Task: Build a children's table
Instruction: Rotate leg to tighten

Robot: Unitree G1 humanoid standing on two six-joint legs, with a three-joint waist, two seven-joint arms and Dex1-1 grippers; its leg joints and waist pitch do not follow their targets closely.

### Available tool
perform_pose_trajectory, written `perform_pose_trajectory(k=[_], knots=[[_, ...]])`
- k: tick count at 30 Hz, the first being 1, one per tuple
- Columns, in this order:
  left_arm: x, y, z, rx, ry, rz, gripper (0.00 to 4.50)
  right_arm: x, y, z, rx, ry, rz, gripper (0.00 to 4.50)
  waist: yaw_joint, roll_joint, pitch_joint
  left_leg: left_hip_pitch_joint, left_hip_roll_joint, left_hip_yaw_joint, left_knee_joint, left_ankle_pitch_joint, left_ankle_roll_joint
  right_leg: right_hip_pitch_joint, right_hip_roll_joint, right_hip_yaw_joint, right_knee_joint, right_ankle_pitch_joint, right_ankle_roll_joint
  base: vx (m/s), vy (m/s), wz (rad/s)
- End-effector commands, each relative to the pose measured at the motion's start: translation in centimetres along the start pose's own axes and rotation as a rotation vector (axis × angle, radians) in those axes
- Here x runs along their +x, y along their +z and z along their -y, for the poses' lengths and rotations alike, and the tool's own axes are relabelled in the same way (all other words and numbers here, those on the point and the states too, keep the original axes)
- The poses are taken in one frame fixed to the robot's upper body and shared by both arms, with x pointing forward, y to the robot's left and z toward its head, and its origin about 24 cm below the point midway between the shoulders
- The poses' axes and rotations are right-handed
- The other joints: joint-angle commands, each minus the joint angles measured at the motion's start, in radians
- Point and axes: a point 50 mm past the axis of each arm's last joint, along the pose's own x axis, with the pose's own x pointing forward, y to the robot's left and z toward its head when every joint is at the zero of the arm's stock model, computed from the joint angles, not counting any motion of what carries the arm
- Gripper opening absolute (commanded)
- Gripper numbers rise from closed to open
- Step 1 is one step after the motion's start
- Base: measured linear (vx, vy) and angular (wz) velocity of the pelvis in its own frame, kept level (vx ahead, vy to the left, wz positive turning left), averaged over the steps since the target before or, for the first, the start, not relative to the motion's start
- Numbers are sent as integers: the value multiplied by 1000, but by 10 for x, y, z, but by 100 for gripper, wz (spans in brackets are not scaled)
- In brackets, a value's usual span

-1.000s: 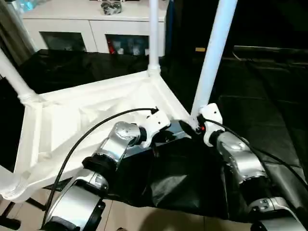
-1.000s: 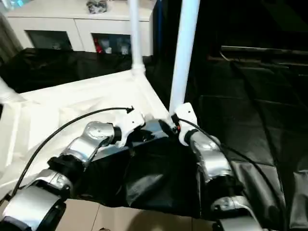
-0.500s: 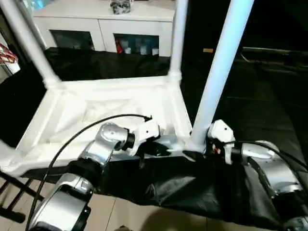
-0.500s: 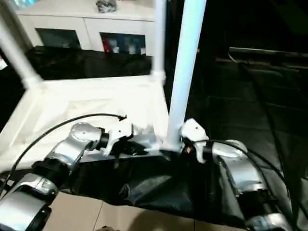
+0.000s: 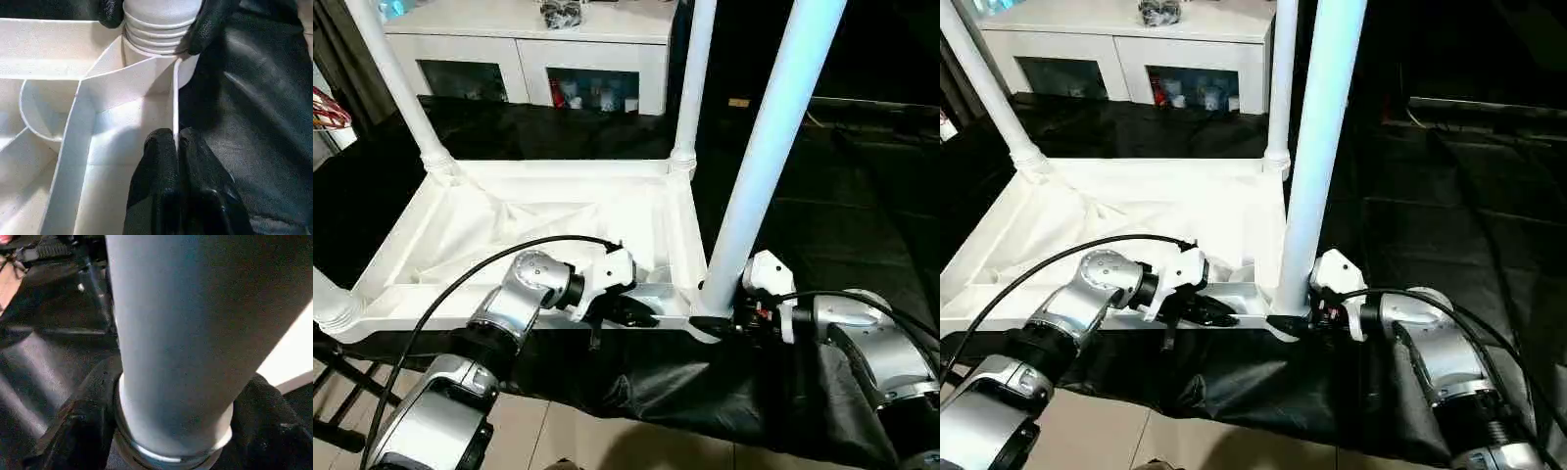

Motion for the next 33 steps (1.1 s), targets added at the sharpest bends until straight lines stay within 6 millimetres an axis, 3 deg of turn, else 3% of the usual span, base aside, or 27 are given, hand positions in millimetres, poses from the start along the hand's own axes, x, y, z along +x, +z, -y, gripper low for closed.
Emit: perform_pose_trajectory(k=[1, 3, 4, 5, 6, 7, 8, 9, 12, 15, 17, 20, 22, 29, 33], knots=[[17, 25, -8, 47, 92, 72, 0, 31, 3, -18, 17, 66, 33, 274, -4, -18, -61, 9, 36, -9, -71, -269, 57, 48, -57, 40, -88, -298, -213, 0, 0, 0], [23, 28, -11, 27, 139, 70, 0, 41, -1, -12, 52, -38, 10, 273, -13, -18, -56, 12, 31, -12, -75, -304, 34, 44, -58, 37, -97, -396, -183, 0, 0, 0], [26, 30, -11, 24, 150, 70, 0, 45, -2, -9, 57, -98, 1, 272, -17, -23, -54, 13, 30, -14, -78, -325, 26, 46, -58, 36, -103, -442, -164, 0, 0, 0], [34, 36, -15, 15, 206, 69, 0, 56, -3, 2, 102, -264, -8, 272, -19, -22, -54, 14, 30, -14, -77, -328, 21, 43, -59, 38, -103, -452, -160, 0, 0, 0], [39, 39, -15, 10, 224, 73, 0, 61, -3, 6, 117, -326, -10, 272, -32, -18, -53, 15, 27, -16, -79, -348, 5, 38, -59, 36, -105, -479, -155, 0, 0, 0], [39, 39, -15, 10, 224, 73, 0, 61, -3, 6, 117, -326, -10, 272, -41, -19, -55, 10, 27, -22, -82, -349, -5, 46, -59, 32, -105, -486, -142, 0, 0, 0], [42, 42, -16, 5, 236, 77, 0, 65, -2, 8, 131, -376, -11, 272, -41, -21, -56, 8, 27, -23, -83, -343, -2, 49, -58, 32, -105, -472, -137, 0, 0, 0], [46, 45, -16, 2, 252, 81, 0, 70, -1, 11, 153, -419, -13, 272, -43, -18, -57, 13, 29, -18, -82, -339, 5, 41, -58, 37, -106, -433, -147, 0, 0, 0], [55, 51, -15, 3, 271, 91, 0, 83, 7, 15, 165, -514, -4, 272, -54, -18, -61, 11, 25, -15, -78, -316, 16, 44, -54, 38, -99, -351, -180, 0, 0, 0], [57, 52, -13, 13, 256, 98, 0, 89, 14, 12, 124, -476, 40, 272, -52, -20, -65, 8, 25, -11, -73, -280, 35, 48, -55, 40, -93, -273, -199, 0, 0, 0], [57, 51, -12, 17, 246, 98, 0, 89, 17, 10, 134, -438, 68, 328, -49, -21, -66, 7, 24, -8, -70, -249, 55, 51, -55, 41, -90, -230, -211, 0, 0, 0], [54, 49, -12, 23, 231, 101, 0, 86, 18, 9, 158, -392, 94, 344, -48, -24, -67, 5, 24, -7, -68, -222, 74, 56, -55, 39, -87, -211, -221, 0, 0, 0], [48, 45, -9, 35, 196, 116, 0, 78, 16, 9, 125, -350, 87, 384, -46, -22, -66, 6, 27, -8, -69, -221, 78, 55, -55, 39, -88, -226, -220, 0, 0, 0], [32, 33, -1, 60, 79, 109, 0, 49, 10, 5, -2, -179, 59, 391, -35, -21, -67, 5, 31, -6, -67, -214, 97, 59, -55, 39, -83, -176, -240, 0, 0, 0], [24, 29, -2, 61, 53, 104, 0, 34, 8, -2, -22, -48, 50, 391, -21, -19, -65, 9, 35, -5, -69, -237, 97, 55, -55, 39, -88, -228, -230, 0, 0, 0]])
